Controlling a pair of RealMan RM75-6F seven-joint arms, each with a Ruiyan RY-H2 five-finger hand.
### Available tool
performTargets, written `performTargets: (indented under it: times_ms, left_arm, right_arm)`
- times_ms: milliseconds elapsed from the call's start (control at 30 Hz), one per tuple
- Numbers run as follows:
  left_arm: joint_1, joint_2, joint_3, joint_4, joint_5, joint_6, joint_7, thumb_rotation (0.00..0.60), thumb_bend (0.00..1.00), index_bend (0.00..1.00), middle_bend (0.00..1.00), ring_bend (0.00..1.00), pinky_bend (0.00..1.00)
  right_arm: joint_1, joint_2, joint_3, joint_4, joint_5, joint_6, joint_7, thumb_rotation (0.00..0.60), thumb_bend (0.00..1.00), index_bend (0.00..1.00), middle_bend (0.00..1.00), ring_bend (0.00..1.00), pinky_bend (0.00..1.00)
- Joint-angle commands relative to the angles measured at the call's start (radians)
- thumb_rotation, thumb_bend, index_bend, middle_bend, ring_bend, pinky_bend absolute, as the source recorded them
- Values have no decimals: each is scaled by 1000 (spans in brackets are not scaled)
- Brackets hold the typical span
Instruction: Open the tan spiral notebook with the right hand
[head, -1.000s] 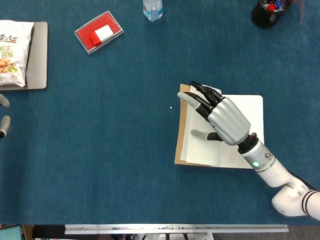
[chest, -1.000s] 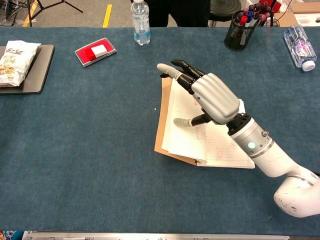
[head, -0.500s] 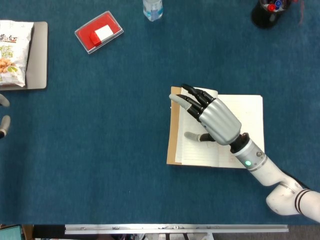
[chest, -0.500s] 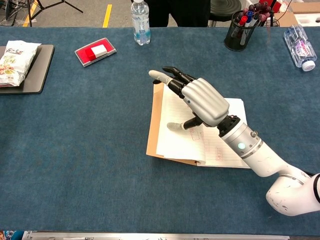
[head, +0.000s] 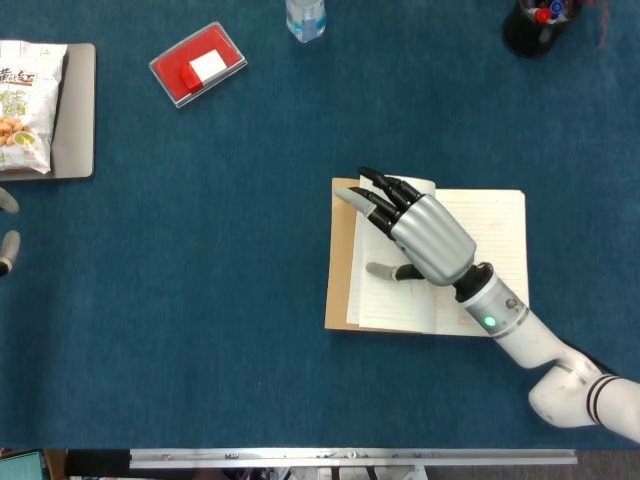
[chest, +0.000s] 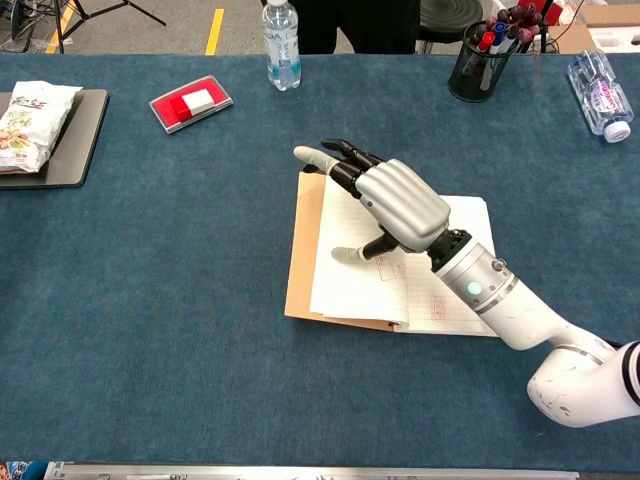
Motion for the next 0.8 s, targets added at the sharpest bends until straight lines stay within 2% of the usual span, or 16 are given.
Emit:
performTargets:
  times_ms: [33,233,600,800]
  left_arm:
    - [0,0,0,-1,0,0,0,600,255,488,478,437,605]
    - [0,-1,1,0,1,0,2,600,256,488,478,437,605]
    - [-1,-3,0,3,-1,-2,5,600,255,488,478,437,605]
    - [-1,-3,1,2,-1,-2,7,600,256,488,478,437,605]
  right_arm:
    - [9,4,16,-12,5,19,6,600,2,15,230,63,229]
    - [23,39,41,-63,6,63,-11,600,2,15,230,63,229]
    - [16,104,49,-142,9,91,-48,600,2,16,230,63,229]
    - [14,175,64,-235,-4,137,-89,600,2,15,230,63,229]
